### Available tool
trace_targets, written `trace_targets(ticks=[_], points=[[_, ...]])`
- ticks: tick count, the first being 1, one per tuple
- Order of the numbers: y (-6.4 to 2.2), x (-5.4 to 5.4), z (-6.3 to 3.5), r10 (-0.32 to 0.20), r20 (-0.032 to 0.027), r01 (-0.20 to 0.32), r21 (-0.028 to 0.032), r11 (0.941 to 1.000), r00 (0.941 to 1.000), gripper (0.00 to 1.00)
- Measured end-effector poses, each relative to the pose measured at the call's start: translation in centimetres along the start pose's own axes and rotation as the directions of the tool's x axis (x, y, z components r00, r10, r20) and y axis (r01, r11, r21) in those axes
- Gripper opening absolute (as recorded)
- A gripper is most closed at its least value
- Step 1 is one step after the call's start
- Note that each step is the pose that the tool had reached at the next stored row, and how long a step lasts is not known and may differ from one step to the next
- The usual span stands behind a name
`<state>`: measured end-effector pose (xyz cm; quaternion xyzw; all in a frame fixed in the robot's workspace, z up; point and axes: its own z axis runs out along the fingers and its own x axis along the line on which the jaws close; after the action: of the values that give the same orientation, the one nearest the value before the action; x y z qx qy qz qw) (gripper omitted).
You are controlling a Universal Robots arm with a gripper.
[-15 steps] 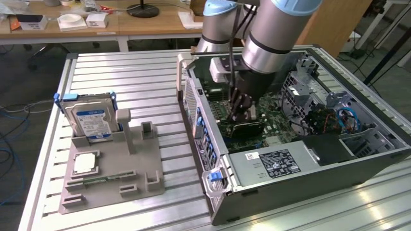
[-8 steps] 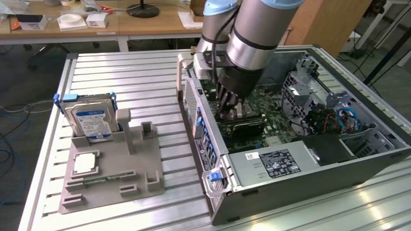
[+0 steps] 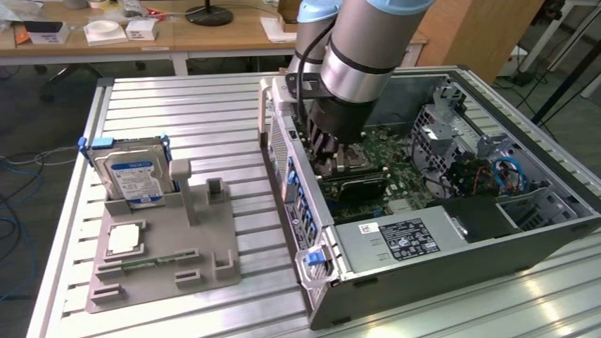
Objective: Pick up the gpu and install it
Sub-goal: 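Press down on the gpu until it lock into place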
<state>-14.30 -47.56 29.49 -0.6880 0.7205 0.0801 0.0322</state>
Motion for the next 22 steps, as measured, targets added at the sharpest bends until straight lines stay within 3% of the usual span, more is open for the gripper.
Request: trace_targets(ticks=[2, 6, 8, 11, 15, 17, 19, 20, 22], points=[[0.13, 0.01, 0.0, -0.002, 0.015, 0.002, -0.0004, 1.0, 0.9999, 0.11], [0.28, 0.08, -0.1, -0.003, 0.0249, 0.003, 0.0039, 1.0, 0.9997, 0.11], [0.35, 0.28, -0.27, -0.003, 0.032, 0.003, 0.0035, 1.0, 0.9995, 0.11], [0.31, 0.54, -0.26, -0.003, 0.0361, 0.003, 0.0037, 1.0, 0.9993, 0.11], [0.26, 0.66, 0.12, -0.004, 0.0468, 0.004, 0.0028, 1.0, 0.9989, 0.11], [0.25, 0.67, 0.19, -0.005, 0.0612, 0.005, 0.0025, 1.0, 0.9981, 0.11], [0.27, 0.66, 0.14, -0.007, 0.0837, 0.007, 0.0018, 1.0, 0.9965, 0.11], [0.29, 0.63, 0.04, -0.007, 0.0916, 0.007, 0.0014, 1.0, 0.9958, 0.11], [0.25, 0.59, -0.36, -0.008, 0.0985, 0.008, -0.0005, 1.0, 0.9951, 0.11]])
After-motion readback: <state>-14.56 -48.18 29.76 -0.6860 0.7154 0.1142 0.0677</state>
